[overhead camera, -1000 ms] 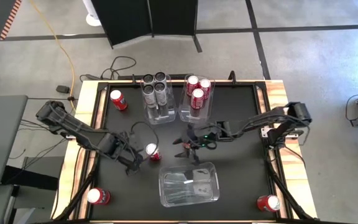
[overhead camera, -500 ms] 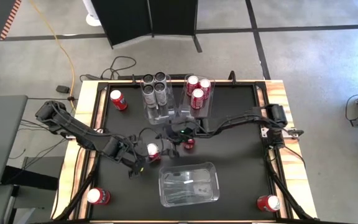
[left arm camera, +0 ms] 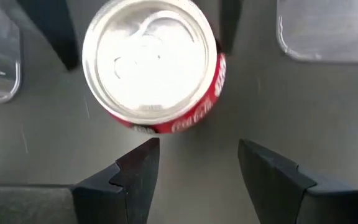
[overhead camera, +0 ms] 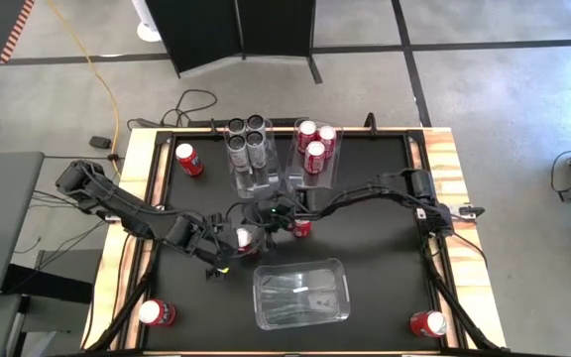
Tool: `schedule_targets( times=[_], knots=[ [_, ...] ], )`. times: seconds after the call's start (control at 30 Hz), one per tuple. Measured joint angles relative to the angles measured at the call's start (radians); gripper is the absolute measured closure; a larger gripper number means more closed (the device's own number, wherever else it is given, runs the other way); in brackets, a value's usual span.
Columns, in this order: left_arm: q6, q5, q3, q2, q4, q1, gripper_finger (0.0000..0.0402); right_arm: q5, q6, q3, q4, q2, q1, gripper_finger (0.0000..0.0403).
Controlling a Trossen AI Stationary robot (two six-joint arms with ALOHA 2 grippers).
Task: Sort soda cans
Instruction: Put the red soda can into the top right transparent bin
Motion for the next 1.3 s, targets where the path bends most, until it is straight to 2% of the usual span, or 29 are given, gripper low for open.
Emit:
schedule_targets(
  times=[0.13,0.27,0.5,0.6,0.77,0.87,1.07,1.3],
  knots=[
    [0.011,-0.001,0.0,0.0,0.01,0.014,0.0189,-0.004,0.001,0.0,-0.029,0.001,-0.001,0.0006],
    [0.036,-0.002,0.0,0.0,0.044,0.029,0.0189,-0.052,0.0,0.0,-0.033,0.001,-0.004,0.0027],
    [0.069,-0.001,-0.001,0.001,0.102,0.063,0.0189,-0.073,0.003,0.0,-0.046,0.001,-0.004,0.0052],
    [0.069,0.0,-0.001,0.001,0.104,0.071,0.0189,-0.073,0.004,0.001,-0.066,-0.001,-0.006,0.0076],
    [0.0,-0.001,-0.001,0.001,0.097,0.072,0.0189,-0.071,0.01,0.002,-0.077,-0.002,-0.012,0.0128],
    [-0.062,-0.002,-0.001,-0.008,0.092,0.072,0.0189,-0.067,0.032,0.01,-0.098,-0.014,-0.019,0.0133],
    [-0.111,-0.013,0.005,-0.085,0.086,0.072,0.0189,-0.002,0.017,0.039,-0.264,-0.11,-0.044,0.0133],
    [-0.15,-0.118,0.006,-0.219,0.074,0.072,0.0189,0.012,-0.002,0.048,-0.38,-0.312,-0.122,0.0133]
  ],
)
